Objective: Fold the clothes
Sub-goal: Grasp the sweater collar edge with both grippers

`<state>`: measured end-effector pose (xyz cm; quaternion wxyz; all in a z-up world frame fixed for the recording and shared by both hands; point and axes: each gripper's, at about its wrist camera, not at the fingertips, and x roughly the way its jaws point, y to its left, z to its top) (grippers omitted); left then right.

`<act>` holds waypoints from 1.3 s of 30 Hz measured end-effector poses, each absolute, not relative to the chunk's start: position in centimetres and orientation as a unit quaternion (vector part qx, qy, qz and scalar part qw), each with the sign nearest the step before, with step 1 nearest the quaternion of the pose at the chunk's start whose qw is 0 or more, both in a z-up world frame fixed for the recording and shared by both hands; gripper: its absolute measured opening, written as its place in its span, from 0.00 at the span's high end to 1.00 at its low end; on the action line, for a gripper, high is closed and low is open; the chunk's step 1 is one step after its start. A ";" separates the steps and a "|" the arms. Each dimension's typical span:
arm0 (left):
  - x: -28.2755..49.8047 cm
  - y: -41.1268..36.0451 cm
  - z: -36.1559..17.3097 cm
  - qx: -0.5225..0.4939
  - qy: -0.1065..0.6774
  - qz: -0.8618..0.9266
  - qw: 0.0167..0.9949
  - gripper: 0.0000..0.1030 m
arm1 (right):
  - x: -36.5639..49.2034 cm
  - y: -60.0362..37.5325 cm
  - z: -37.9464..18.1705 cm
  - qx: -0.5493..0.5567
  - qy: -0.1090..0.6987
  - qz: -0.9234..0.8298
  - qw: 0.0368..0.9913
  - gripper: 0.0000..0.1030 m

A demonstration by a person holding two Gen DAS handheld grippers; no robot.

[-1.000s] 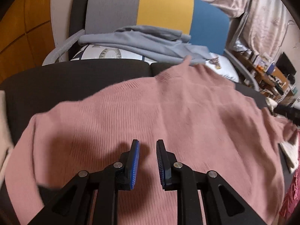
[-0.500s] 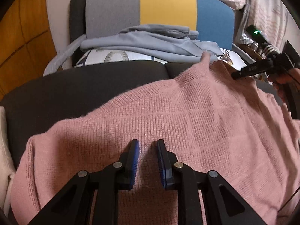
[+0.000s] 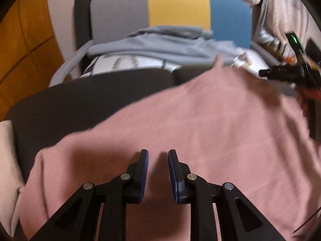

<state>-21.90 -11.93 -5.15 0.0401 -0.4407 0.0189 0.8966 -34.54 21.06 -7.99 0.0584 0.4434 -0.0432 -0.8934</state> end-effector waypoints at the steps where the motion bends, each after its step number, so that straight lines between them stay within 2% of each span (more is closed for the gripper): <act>1: -22.5 -11.3 -4.3 -0.428 0.010 0.902 0.060 0.81 | -33.8 21.4 -7.3 0.432 -0.055 -0.897 0.070 0.54; 3: -24.1 -9.6 -3.1 -0.405 0.016 0.910 0.087 0.80 | -32.8 21.6 -6.4 0.420 -0.060 -0.901 0.088 0.46; 5: -26.1 -7.4 -2.3 -0.379 0.044 0.919 0.098 0.80 | -32.8 21.2 -6.3 0.431 -0.024 -0.897 0.095 0.46; 8: -30.4 -5.3 -2.7 -0.406 0.030 0.904 0.127 0.80 | -33.7 20.5 -6.6 0.452 0.019 -0.886 0.102 0.46; 14: -37.5 -2.2 -4.4 -0.455 0.003 0.874 0.172 0.80 | -37.1 20.6 -8.4 0.493 -0.014 -0.861 0.125 0.46; 18: -40.1 0.6 -6.7 -0.487 0.114 0.853 0.149 0.78 | -39.0 19.8 -9.7 0.500 -0.014 -0.855 0.138 0.46; 20: -40.5 0.8 -6.9 -0.475 0.136 0.859 0.136 0.74 | -39.6 19.1 -9.9 0.498 0.008 -0.855 0.140 0.49; 21: -40.8 0.9 -6.9 -0.468 0.142 0.863 0.129 0.71 | -39.8 18.8 -9.9 0.499 0.016 -0.855 0.140 0.58; 22: -40.9 0.7 -6.9 -0.470 0.135 0.862 0.133 0.71 | -40.0 18.6 -9.8 0.499 0.019 -0.854 0.145 0.82; 23: -41.1 0.6 -6.9 -0.473 0.128 0.861 0.136 0.71 | -40.2 18.3 -9.7 0.501 0.018 -0.852 0.153 0.91; 24: -41.3 0.4 -6.9 -0.475 0.121 0.860 0.139 0.75 | -40.3 18.2 -9.6 0.503 0.015 -0.849 0.159 0.94; 25: -41.4 0.1 -6.9 -0.481 0.104 0.858 0.148 0.88 | -40.4 17.9 -9.5 0.507 0.019 -0.847 0.160 0.94; 26: -41.6 -0.2 -6.7 -0.488 0.085 0.854 0.157 0.89 | -40.4 17.7 -9.5 0.512 0.021 -0.844 0.157 0.94; 31: -41.0 -2.2 -4.6 -0.474 0.015 0.862 0.177 0.91 | -39.6 18.8 -7.2 0.491 -0.017 -0.856 0.164 0.94; 35: -38.5 -3.8 -1.8 -0.417 -0.024 0.886 0.201 0.91 | -36.8 20.1 -4.0 0.440 -0.042 -0.875 0.196 0.94; 39: -33.6 -4.7 0.5 -0.345 -0.013 0.908 0.236 0.91 | -32.2 21.2 -1.7 0.383 -0.047 -0.892 0.236 0.94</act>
